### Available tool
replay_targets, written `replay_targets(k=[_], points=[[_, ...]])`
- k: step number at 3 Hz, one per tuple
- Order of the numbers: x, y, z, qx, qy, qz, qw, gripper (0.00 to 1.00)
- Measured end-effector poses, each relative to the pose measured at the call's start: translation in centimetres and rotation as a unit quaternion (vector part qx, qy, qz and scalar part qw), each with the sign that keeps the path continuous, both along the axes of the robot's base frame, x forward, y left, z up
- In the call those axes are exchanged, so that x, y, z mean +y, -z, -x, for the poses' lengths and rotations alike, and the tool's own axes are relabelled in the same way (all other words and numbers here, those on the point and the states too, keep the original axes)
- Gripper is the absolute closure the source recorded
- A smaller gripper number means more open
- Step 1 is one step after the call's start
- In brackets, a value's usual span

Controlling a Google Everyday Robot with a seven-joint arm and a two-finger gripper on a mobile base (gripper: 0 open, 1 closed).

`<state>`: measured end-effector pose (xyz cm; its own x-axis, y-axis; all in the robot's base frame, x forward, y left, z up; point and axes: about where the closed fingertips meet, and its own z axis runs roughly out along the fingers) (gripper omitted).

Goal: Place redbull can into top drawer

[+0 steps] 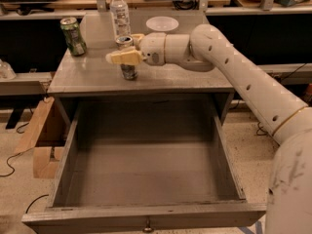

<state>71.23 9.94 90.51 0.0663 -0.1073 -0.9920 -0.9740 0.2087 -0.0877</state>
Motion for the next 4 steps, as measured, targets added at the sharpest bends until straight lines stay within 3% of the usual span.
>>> replay_targets(k=[2, 3, 4], points=[[-1.3, -0.1, 4.2, -0.004, 0.035, 0.034, 0.9988, 0.87], [-1.5, -1.6, 6.8, -0.016, 0.039, 0.035, 0.9985, 1.0], [-1.0, -1.7, 10.6, -0.004, 0.04, 0.004, 0.9992, 1.0]])
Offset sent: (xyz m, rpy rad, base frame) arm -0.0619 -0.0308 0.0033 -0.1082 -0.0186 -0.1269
